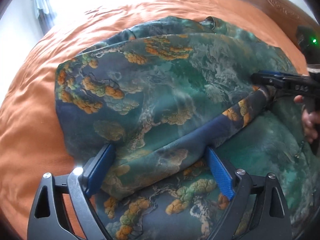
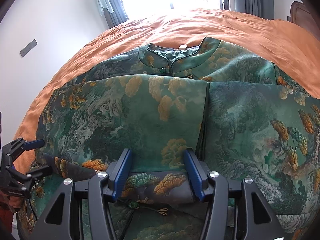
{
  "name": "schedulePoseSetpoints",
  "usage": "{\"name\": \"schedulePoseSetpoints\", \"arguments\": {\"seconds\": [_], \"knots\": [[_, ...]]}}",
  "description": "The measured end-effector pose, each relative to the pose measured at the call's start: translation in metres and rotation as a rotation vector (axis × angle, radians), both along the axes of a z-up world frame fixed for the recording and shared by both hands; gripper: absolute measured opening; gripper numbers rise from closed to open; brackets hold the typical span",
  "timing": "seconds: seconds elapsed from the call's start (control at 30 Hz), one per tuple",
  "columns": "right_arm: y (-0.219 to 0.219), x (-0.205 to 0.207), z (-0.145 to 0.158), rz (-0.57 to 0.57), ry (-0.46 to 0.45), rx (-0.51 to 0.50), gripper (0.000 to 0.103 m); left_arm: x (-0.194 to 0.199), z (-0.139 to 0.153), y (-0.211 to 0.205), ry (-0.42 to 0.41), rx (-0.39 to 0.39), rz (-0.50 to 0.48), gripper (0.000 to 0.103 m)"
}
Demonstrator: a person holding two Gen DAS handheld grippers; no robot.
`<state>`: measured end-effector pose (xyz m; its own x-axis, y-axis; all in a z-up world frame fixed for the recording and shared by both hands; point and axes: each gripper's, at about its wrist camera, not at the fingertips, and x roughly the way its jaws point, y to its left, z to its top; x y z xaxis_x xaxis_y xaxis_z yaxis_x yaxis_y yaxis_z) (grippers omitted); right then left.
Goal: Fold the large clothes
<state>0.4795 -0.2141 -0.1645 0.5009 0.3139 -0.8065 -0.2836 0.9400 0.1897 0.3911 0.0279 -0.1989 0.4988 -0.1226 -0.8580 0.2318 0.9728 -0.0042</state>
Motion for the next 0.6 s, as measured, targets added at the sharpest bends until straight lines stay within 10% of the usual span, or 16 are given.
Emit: {"name": "schedulePoseSetpoints", "arguments": {"seconds": [0.3,0.6], "knots": [[-0.012,-0.02,0.025,-0.055,-0.017,0.017,0.073,-0.042,0.029,-0.011,-0.071,0.053,-0.041,0.097],[-0.062,-0.09,0.071,-0.036,-0.073,0.077,0.073,-0.126,0.065,0.042,-0.098,0.036,0.14,0.097]]}}
